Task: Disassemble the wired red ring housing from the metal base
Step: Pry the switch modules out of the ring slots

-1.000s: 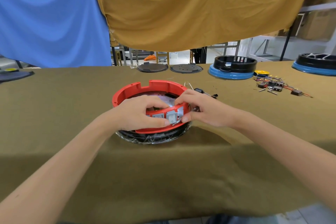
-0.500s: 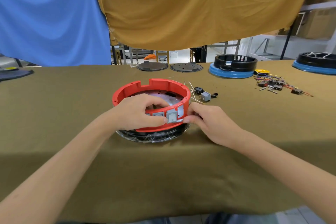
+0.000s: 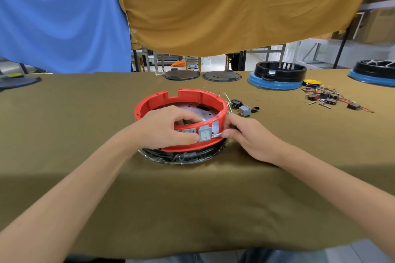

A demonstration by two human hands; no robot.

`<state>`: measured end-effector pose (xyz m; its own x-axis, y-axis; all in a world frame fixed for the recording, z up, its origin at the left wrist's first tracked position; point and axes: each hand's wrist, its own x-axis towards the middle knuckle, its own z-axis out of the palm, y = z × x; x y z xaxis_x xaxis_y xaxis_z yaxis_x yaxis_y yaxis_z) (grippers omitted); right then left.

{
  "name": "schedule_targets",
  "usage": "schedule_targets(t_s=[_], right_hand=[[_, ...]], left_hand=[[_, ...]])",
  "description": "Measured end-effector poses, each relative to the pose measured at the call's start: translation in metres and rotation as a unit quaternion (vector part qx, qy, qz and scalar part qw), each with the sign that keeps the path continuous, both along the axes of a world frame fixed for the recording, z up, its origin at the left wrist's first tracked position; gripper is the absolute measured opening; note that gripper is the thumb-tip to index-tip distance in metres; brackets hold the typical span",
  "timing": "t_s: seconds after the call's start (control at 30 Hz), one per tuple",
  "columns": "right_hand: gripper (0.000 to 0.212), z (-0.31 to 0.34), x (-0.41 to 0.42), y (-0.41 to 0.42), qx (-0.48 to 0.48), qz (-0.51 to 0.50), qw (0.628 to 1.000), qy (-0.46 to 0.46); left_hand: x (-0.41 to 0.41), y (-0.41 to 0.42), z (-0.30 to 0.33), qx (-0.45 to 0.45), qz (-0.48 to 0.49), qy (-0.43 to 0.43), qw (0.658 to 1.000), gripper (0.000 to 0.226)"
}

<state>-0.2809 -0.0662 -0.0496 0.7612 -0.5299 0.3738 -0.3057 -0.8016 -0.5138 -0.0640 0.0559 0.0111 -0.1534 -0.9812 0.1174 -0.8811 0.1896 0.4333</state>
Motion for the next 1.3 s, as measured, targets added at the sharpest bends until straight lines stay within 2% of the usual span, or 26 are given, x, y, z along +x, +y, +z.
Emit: schedule_targets(t_s=[0.17,0.37,0.43,0.5,0.67,0.73,1.07,1.3], right_hand=[[0.019,-0.002,0.003,-0.005,-0.056,0.018,0.998,0.019],[0.03,-0.001,0.006,-0.004,-0.197,-0.016,0.98,-0.003],[0.022,0.001,0.006,-0.005,-0.15,-0.024,0.988,0.014],[0.027,0.006,0.003,-0.004,-0.104,-0.017,0.994,0.019],[0.017,0.04,-0.017,0.009,-0.058,0.007,0.992,-0.114],[0.013,0.056,-0.017,0.019,-0.062,0.017,0.989,-0.131],[0.005,0.106,0.021,0.047,-0.224,0.071,0.97,0.063],[0.015,0.13,0.039,0.053,-0.234,0.095,0.955,0.159]], left_hand=[[0.003,-0.001,0.0,0.008,-0.024,0.039,0.999,0.028],[0.006,-0.005,-0.003,0.006,-0.043,0.062,0.997,0.023],[0.007,-0.005,-0.002,0.016,-0.045,0.069,0.996,0.024],[0.008,-0.004,-0.002,0.023,-0.045,0.073,0.996,0.029],[0.011,-0.003,-0.004,-0.003,-0.052,0.079,0.996,0.027],[0.012,-0.003,-0.004,-0.007,-0.06,0.087,0.994,0.024],[0.015,-0.001,-0.003,-0.016,-0.078,0.09,0.993,0.024],[0.016,-0.001,-0.004,-0.025,-0.069,0.085,0.994,0.023]])
